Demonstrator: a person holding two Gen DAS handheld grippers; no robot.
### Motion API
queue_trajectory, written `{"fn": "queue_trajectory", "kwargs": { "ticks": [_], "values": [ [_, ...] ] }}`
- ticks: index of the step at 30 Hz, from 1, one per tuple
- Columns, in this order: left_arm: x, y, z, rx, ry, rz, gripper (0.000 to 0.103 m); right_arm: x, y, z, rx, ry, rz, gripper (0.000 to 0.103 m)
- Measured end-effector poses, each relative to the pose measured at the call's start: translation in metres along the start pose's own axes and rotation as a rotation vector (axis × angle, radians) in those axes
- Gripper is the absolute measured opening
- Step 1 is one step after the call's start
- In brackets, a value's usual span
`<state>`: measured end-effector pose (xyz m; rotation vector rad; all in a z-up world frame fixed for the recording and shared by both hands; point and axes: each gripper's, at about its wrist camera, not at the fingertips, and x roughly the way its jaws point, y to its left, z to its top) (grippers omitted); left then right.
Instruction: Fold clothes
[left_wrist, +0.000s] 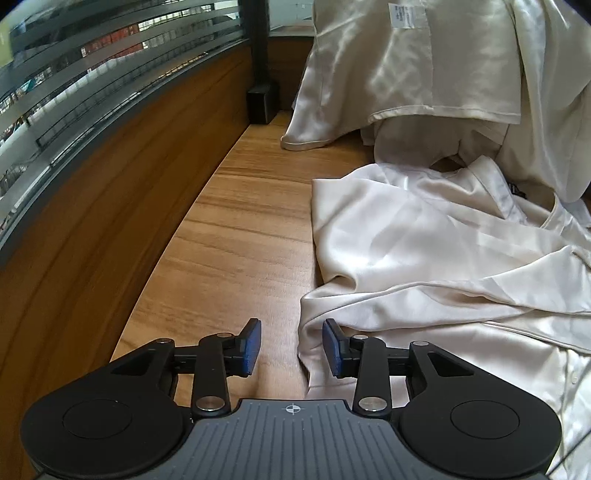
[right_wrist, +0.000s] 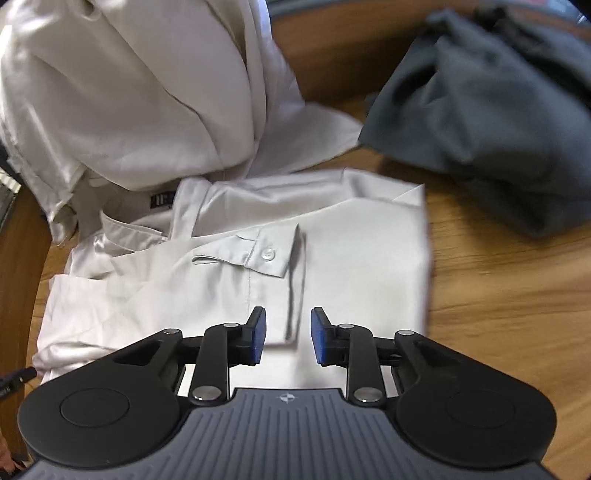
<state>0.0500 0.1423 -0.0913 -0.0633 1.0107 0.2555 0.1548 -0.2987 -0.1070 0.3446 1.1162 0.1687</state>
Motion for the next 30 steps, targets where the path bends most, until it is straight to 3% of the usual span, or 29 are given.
{"fn": "queue_trajectory", "kwargs": {
  "ticks": [6,8,9,17,24,27,29,30],
  "values": [
    [0.004,0.001,-0.004,0.001,0.018,0.027,0.039,0.037,0.011,0.006,-0.004,0.072,-0.003,0.033],
    [0.003,0.003,-0.005,-0.007,0.033,0.030,0.039,0.036,0.014,0.007,-0.007,0.068,0.005,0.002],
    [0.002,0.005,-0.006,-0.012,0.036,0.029,0.039,0.033,0.014,0.007,-0.008,0.061,0.012,0.001],
    [-0.016,0.015,0.008,-0.085,-0.015,-0.020,0.038,-0.038,0.001,0.006,0.049,-0.037,0.054,0.001],
    [0.002,0.019,0.041,-0.110,-0.047,-0.075,0.038,-0.062,-0.026,-0.024,0.023,0.018,-0.060,0.001],
    [0.016,0.018,0.056,-0.110,-0.037,-0.092,0.038,-0.060,-0.036,-0.034,-0.009,0.038,-0.120,0.010],
    [0.026,0.017,0.065,-0.111,-0.036,-0.110,0.039,-0.063,-0.039,-0.029,-0.005,0.013,-0.135,0.028],
    [0.032,0.016,0.070,-0.112,-0.032,-0.119,0.039,-0.063,-0.041,-0.025,-0.007,0.000,-0.141,0.029]
  ]
}}
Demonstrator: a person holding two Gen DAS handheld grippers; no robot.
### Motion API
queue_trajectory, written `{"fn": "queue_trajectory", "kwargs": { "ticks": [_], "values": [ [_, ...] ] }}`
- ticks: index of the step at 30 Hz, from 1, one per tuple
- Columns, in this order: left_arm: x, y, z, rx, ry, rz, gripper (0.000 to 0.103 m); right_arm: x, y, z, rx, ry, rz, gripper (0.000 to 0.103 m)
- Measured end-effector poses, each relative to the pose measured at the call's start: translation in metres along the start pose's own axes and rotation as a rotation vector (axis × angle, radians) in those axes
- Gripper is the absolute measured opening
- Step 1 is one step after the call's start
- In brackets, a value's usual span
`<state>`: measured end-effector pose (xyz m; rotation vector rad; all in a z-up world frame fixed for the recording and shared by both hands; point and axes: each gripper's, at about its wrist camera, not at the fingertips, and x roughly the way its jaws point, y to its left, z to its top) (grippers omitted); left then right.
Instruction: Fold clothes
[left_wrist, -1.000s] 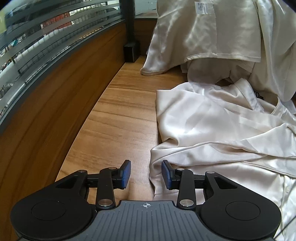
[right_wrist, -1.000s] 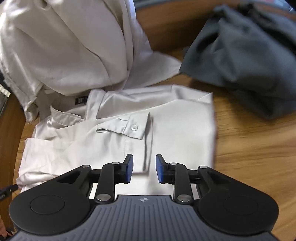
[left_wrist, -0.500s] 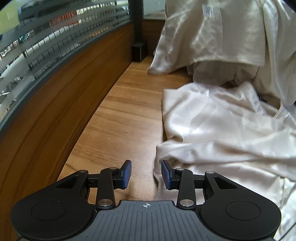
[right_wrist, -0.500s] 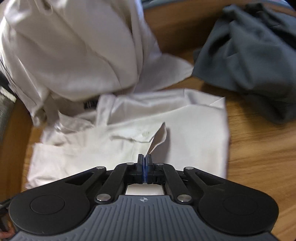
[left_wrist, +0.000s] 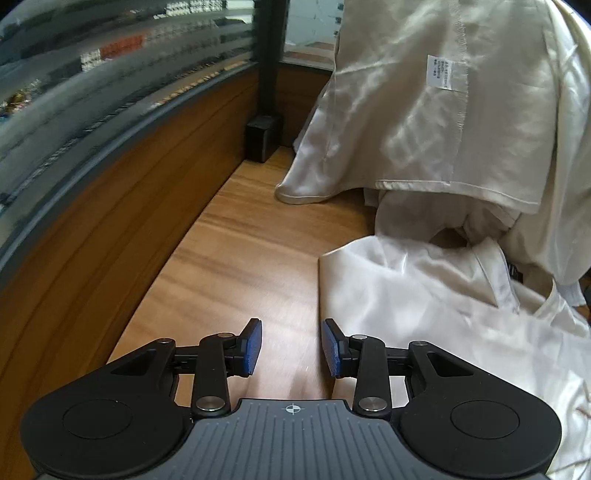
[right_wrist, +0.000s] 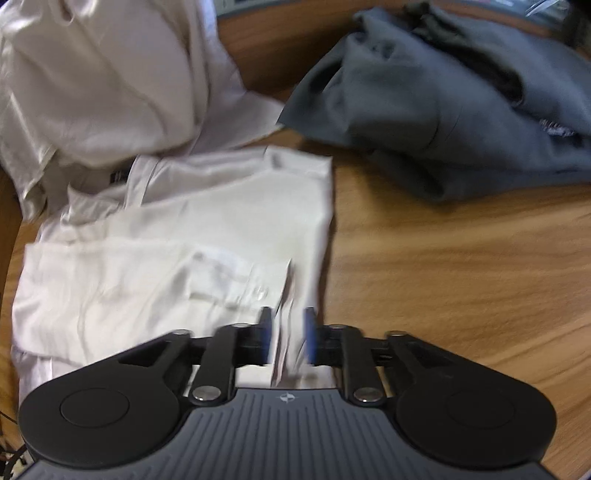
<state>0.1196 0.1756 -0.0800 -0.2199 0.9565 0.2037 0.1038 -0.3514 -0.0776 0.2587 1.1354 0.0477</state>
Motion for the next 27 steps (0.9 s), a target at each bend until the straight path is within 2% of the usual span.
{"fn": "queue_trajectory", "kwargs": {
  "ticks": [2,5,10,16,17,18,19,20,27],
  "values": [
    [0.013,0.000,0.008,-0.007,0.015,-0.016,0.039,0.002,-0.002,0.011,-0.007,-0.022,-0.012,0.030],
    [0.032,0.000,0.016,-0.016,0.037,-0.022,0.040,0.010,-0.004,0.030,-0.015,-0.032,-0.002,0.040],
    [0.058,0.000,0.027,-0.050,0.041,-0.056,0.041,0.041,0.011,0.051,-0.085,0.022,0.045,0.055],
    [0.076,0.002,0.035,-0.130,0.085,-0.101,0.037,0.071,0.028,0.044,-0.190,0.134,0.030,0.054],
    [0.078,0.001,0.036,-0.136,0.087,-0.112,0.027,0.073,0.031,0.041,-0.206,0.140,0.026,0.047],
    [0.078,0.001,0.036,-0.132,0.085,-0.127,0.009,0.072,0.033,0.039,-0.218,0.136,0.021,0.039],
    [0.078,-0.001,0.037,-0.121,0.078,-0.148,0.002,0.072,0.033,0.037,-0.222,0.135,0.019,0.013],
    [0.077,-0.002,0.038,-0.113,0.066,-0.156,0.002,0.072,0.033,0.036,-0.216,0.136,0.021,0.003],
    [0.070,0.004,0.058,-0.111,-0.040,-0.086,0.002,0.057,0.046,0.052,-0.262,0.030,0.000,0.002]
  ]
}}
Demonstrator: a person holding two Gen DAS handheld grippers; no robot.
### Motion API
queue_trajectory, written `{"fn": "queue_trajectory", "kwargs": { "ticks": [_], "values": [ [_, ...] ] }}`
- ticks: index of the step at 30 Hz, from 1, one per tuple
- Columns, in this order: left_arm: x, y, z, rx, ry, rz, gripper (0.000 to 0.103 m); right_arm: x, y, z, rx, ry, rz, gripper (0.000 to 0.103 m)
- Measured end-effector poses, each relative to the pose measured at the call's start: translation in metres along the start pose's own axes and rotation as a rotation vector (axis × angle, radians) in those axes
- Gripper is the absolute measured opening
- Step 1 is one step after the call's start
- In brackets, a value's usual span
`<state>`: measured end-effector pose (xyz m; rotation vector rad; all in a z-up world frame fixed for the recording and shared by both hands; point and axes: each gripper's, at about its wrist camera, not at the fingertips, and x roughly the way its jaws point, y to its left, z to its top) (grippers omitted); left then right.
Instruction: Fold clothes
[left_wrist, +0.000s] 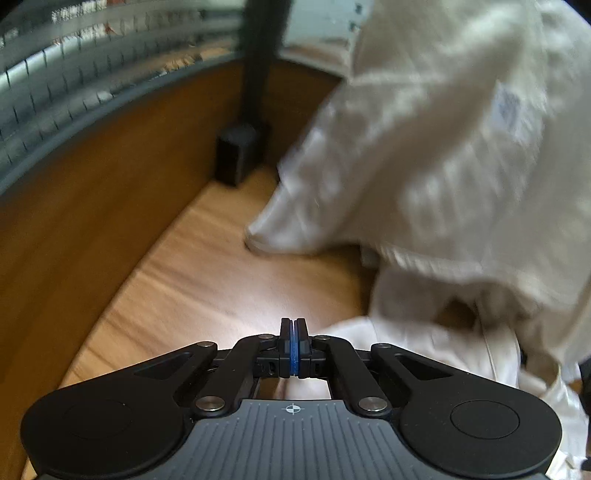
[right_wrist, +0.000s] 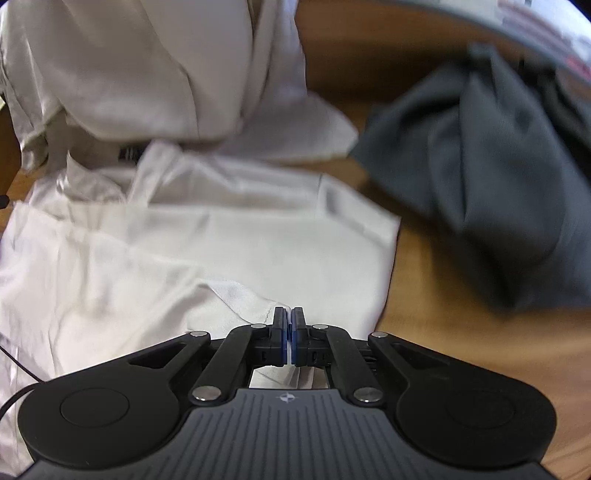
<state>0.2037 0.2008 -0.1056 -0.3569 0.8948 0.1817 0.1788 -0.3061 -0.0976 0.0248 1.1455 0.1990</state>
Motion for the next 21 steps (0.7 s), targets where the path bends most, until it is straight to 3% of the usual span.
{"fn": "queue_trajectory", "kwargs": {
  "ticks": [4,8,9,10,11,12,13,17,21],
  "values": [
    [0.006,0.014,0.011,-0.032,0.028,-0.019,0.002,-0.001,0.001,0.018,-0.021,-0.029,-0.017,0.002],
    [0.005,0.018,0.009,-0.047,0.072,-0.100,0.005,0.009,-0.001,0.022,-0.045,0.035,-0.011,0.010],
    [0.005,0.019,0.007,-0.041,0.079,-0.128,0.010,0.008,-0.002,0.022,-0.042,0.027,-0.013,0.012],
    [0.006,0.020,0.002,-0.030,0.084,-0.156,0.016,0.006,-0.004,0.023,-0.037,0.017,-0.017,0.020],
    [0.006,0.020,-0.002,-0.031,0.093,-0.172,0.030,0.004,-0.008,0.024,-0.028,0.010,-0.017,0.030],
    [0.006,0.020,-0.007,-0.034,0.099,-0.186,0.044,0.003,-0.011,0.025,-0.019,0.003,-0.017,0.032],
    [0.007,0.019,-0.011,-0.033,0.101,-0.197,0.047,0.002,-0.016,0.028,-0.010,-0.004,-0.019,0.034],
    [0.014,0.007,-0.022,0.005,0.123,-0.196,0.047,0.005,-0.032,0.038,0.017,-0.013,-0.027,0.045],
    [0.023,0.000,-0.025,0.010,0.119,-0.184,0.046,0.024,-0.047,0.041,0.080,0.009,-0.038,0.048]
  ]
}}
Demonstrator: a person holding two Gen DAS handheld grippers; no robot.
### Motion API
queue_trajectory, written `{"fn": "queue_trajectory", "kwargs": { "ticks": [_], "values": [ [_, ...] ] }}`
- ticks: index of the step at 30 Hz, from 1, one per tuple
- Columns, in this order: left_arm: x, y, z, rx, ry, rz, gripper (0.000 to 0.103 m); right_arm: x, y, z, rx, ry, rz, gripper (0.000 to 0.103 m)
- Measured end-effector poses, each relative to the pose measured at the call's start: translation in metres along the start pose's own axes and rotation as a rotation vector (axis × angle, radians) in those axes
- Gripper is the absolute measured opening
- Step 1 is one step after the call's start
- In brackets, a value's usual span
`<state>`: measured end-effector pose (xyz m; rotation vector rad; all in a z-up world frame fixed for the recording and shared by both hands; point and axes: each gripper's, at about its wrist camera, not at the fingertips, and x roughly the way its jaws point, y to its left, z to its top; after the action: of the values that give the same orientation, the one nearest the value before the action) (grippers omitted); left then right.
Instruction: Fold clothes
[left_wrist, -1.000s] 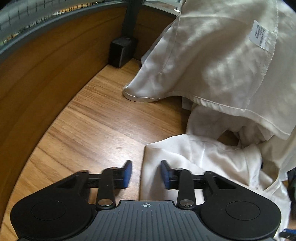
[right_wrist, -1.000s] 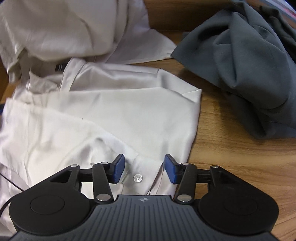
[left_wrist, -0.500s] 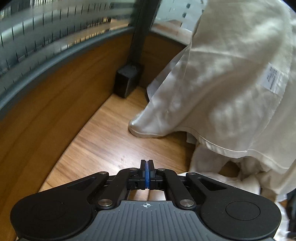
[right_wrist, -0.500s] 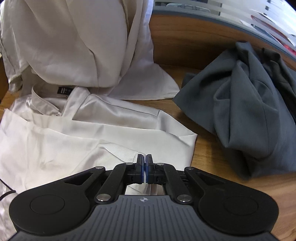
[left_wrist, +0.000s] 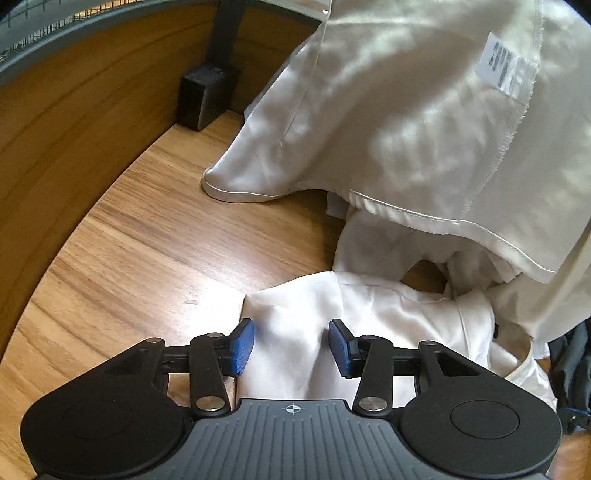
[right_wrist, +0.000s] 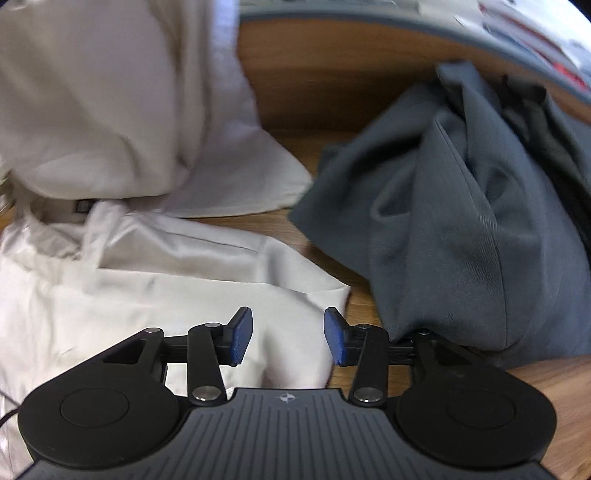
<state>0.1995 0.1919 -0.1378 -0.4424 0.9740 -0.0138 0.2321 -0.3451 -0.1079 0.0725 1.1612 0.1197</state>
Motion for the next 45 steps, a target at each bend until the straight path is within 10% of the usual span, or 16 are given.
{"fn": "queue_trajectory", "kwargs": {
  "ticks": [4,10,12,15,26,29,33,38,45],
  "values": [
    [0.007,-0.002,0.002,-0.009,-0.017,0.016,0.040,0.015,-0.007,0.000,0.043,0.001,-0.030,0.052],
    [0.015,-0.003,0.005,-0.009,-0.016,0.027,0.004,0.026,-0.014,0.003,0.082,-0.021,-0.050,0.059],
    [0.016,-0.007,0.006,0.007,-0.034,0.051,0.003,0.027,-0.013,0.003,0.086,-0.037,-0.061,0.050],
    [0.017,-0.010,0.012,0.025,-0.062,0.070,0.003,0.027,-0.012,0.003,0.073,-0.049,-0.073,0.007],
    [0.029,-0.021,0.043,0.116,-0.063,0.116,0.003,0.023,-0.012,0.001,0.062,-0.125,-0.152,0.002],
    [0.029,-0.021,0.041,0.139,-0.032,0.109,0.010,0.026,-0.013,0.002,0.044,-0.106,-0.156,0.003],
    [0.009,-0.019,0.038,0.148,-0.049,0.100,0.050,0.017,-0.008,0.004,-0.007,-0.082,-0.146,0.021],
    [-0.027,-0.016,0.022,0.134,-0.048,0.078,0.054,-0.014,0.009,-0.009,-0.085,-0.086,-0.084,0.040],
    [-0.072,-0.029,-0.030,0.162,0.019,0.113,0.060,-0.044,0.032,-0.048,-0.113,-0.042,0.048,0.041]
  ]
}}
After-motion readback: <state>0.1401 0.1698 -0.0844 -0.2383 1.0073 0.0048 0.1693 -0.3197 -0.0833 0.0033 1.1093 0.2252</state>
